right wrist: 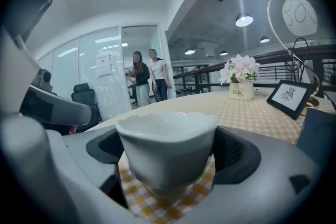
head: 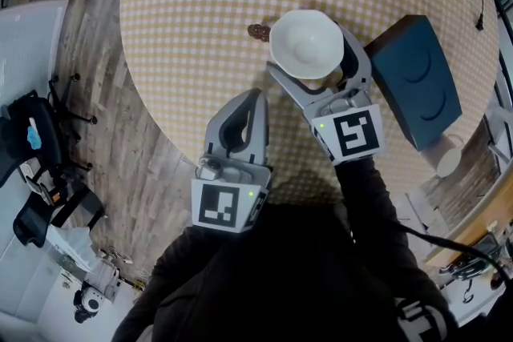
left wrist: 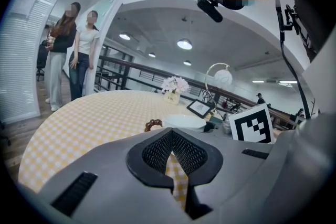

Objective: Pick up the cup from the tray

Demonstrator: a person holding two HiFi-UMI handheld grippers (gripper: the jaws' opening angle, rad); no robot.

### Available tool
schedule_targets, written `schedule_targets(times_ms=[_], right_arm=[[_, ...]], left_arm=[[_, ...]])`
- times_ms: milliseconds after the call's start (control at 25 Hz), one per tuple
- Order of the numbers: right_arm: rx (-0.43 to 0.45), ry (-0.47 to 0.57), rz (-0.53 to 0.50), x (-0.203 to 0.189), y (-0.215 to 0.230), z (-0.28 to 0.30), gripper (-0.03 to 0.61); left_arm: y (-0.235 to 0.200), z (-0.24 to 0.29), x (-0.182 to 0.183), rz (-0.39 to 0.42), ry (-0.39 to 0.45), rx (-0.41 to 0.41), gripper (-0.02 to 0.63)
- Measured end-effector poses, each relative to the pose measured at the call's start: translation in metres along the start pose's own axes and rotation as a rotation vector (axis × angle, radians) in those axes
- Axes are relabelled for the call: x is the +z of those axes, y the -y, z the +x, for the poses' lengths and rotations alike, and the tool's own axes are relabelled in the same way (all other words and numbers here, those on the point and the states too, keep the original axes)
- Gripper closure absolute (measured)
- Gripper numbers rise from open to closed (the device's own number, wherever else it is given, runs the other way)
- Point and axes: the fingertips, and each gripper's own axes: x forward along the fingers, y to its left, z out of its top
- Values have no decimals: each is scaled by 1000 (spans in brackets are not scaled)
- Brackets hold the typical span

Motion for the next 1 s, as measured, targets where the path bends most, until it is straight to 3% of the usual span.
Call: schedule_targets(times_ms=[400,1000], right_arm=[[14,-98,-124,-21,-12,-17,114],[-44,-132,-86,-32,-13,-48,115]], left_arm=[[16,-6,6,34,14,-54,611],[35,-25,15,78,44,-82,611]])
